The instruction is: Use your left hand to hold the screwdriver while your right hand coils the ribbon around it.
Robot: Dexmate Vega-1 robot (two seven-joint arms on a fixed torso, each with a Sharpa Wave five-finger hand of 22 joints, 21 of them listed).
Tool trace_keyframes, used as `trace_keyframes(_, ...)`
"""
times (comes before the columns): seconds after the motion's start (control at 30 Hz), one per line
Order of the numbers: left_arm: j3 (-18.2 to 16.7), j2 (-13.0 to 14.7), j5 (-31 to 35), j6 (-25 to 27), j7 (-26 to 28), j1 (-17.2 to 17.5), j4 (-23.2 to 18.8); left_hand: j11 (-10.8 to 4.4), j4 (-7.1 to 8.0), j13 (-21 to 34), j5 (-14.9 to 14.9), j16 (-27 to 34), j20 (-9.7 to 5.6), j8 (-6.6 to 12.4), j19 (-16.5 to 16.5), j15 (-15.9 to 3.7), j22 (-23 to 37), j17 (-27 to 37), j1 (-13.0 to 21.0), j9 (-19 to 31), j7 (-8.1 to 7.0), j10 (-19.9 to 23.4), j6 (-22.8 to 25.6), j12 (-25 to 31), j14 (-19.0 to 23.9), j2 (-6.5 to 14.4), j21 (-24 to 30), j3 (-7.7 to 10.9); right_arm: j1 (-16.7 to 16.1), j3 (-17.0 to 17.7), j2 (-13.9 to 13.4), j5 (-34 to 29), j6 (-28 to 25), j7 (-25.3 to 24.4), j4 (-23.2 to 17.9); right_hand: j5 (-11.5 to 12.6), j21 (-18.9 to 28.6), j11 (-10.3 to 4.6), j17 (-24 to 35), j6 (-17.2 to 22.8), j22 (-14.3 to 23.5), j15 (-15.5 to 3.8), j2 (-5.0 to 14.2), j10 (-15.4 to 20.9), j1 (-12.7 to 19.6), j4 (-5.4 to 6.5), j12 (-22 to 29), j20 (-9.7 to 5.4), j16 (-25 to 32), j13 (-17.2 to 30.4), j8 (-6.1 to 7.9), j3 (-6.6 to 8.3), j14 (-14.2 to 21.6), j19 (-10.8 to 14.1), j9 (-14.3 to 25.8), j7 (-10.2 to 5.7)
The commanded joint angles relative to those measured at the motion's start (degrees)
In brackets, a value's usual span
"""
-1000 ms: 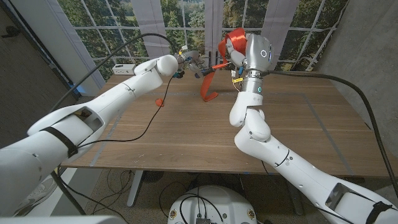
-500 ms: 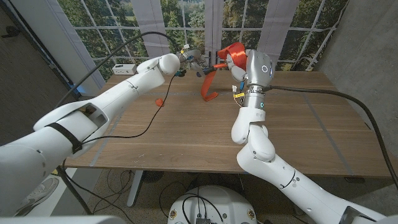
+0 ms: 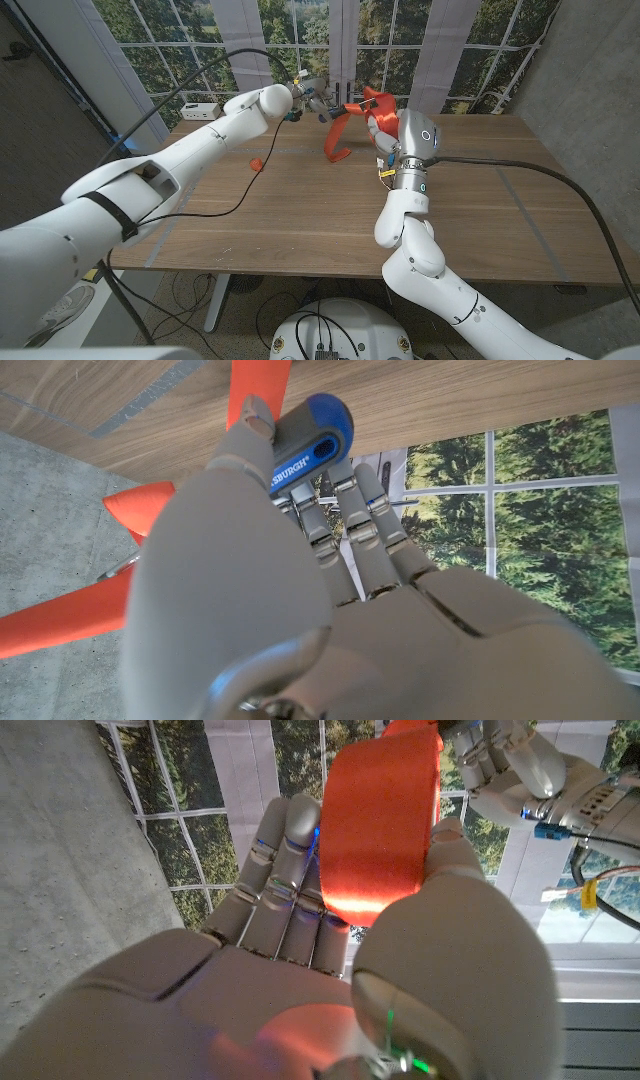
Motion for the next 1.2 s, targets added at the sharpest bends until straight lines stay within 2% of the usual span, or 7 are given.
trace_keyframes(0.03, -0.04, -0.71, 0.2, -0.67, 2.23, 0.03, 0.69, -1.03, 0.57, -0.02, 0.41, 0.1, -0.11, 0.46, -0.16, -14.93, 0.23, 16.47, 7.41, 0.54, -0.57, 0.76, 1.72, 0.58, 9.21, 9.06, 0.23, 1.08, -1.27, -0.22, -0.08, 3.03, -2.6, -0.01, 2.48, 0.49, -0.09, -2.21, -0.31, 1.27, -0.01, -4.98, 12.23, 2.67, 11.99, 0.01, -0.12, -1.1, -0.51, 16.71, 0.14, -0.12, 2.94, -0.14, 0.27, 0.06)
trace_keyframes(0.2, -0.19, -1.46, 0.06, -0.98, 3.66, 0.27, 1.28, -0.8, 0.54, -0.14, 0.41, 0.06, -0.08, 0.55, -0.11, -14.93, 0.23, 16.53, 7.36, 0.54, -0.53, 0.86, 2.0, 0.61, 9.27, 9.02, 0.26, 1.08, -1.16, -2.09, -1.18, -0.62, -1.9, -4.27, 1.66, 0.47, -0.09, -2.17, -0.39, 1.23, 0.02, -4.96, 12.23, 2.78, 12.03, -0.07, -0.12, -1.09, -0.29, 16.74, 0.03, -0.23, 3.29, -0.14, 0.26, 0.04)
trace_keyframes(0.4, -1.28, -1.92, -0.51, -1.01, 6.89, 1.38, 0.92, -0.72, 0.5, -0.19, 0.42, 0.1, -0.07, 0.58, -0.06, -14.93, 0.23, 16.61, 7.33, 0.53, -0.57, 1.01, 2.16, 0.69, 9.48, 8.97, 0.29, 1.08, 1.36, -7.15, -4.43, -5.68, -7.41, 4.67, -0.1, 0.46, -0.15, -2.27, -0.48, 1.16, 0.03, -4.95, 12.25, 2.71, 12.1, -0.16, -0.17, -1.21, -0.2, 16.87, -0.04, -0.35, 3.2, -0.23, 0.41, -0.05)
trace_keyframes(0.5, -1.72, -1.87, -0.89, -1.0, 7.76, 1.77, 0.7, -0.52, 0.49, -0.16, 0.42, 0.16, -0.06, 0.58, -0.01, -14.92, 0.23, 16.7, 7.31, 0.52, -0.51, 1.22, 2.23, 0.82, 9.65, 8.97, 0.32, 1.08, 0.62, -6.0, -4.07, -3.12, -7.88, 6.99, -0.48, 0.46, -0.1, -2.16, -0.65, 1.2, 0.04, -5.03, 12.26, 2.93, 12.15, -0.21, -0.19, -1.15, -0.24, 16.77, -0.07, -0.4, 3.17, -0.11, 0.42, -0.01)
trace_keyframes(0.67, -1.87, -1.46, -1.45, -1.32, 7.27, 1.77, 0.35, -0.61, 0.47, -0.1, 0.43, 0.14, -0.06, 0.58, 0.02, -14.91, 0.23, 16.76, 7.29, 0.52, -0.37, 1.31, 2.32, 0.91, 9.77, 8.95, 0.34, 1.1, 4.04, -9.1, -4.92, -2.29, -11.94, 15.09, 1.0, 0.45, -0.17, -2.14, -0.75, 1.21, 0.04, -5.01, 12.32, 2.81, 12.18, -0.24, -0.28, -1.18, -0.25, 16.82, -0.19, -0.47, 2.98, -0.27, 0.39, 0.18)
trace_keyframes(1.0, -2.2, 0.37, -1.98, -0.08, 4.56, 2.08, -3.12, -0.64, 0.49, -0.32, 0.41, 0.14, -0.21, 0.84, 0.13, -14.91, 0.24, 16.9, 7.06, 0.46, -0.59, 2.08, 3.34, 1.12, 10.15, 8.75, 0.42, 0.98, 4.17, -4.68, -2.1, 6.1, -9.54, 9.17, 8.62, 0.37, -0.27, -2.03, -1.05, 0.76, 0.07, -4.91, 12.41, 2.6, 12.2, -0.25, -0.42, -1.2, -0.27, 16.92, -0.44, -0.63, 2.62, -0.72, 0.64, 0.41)
trace_keyframes(1.2, -2.69, 1.55, -2.55, -0.21, 3.25, 2.88, -6.11, -0.94, 0.61, -0.56, 0.38, 0.04, -0.3, 0.85, 0.23, -14.92, 0.24, 16.8, 6.75, 0.41, -0.9, 2.37, 3.64, 1.1, 10.43, 8.69, 0.48, 0.86, 6.28, -4.59, -1.52, 8.77, -8.98, 6.31, 12.42, 0.34, -0.16, -1.89, -0.85, 0.92, 0.08, -4.96, 12.52, 2.55, 12.33, -0.3, -0.52, -1.17, 0.16, 16.94, -0.58, -0.66, 2.83, -0.58, 0.61, 0.49)
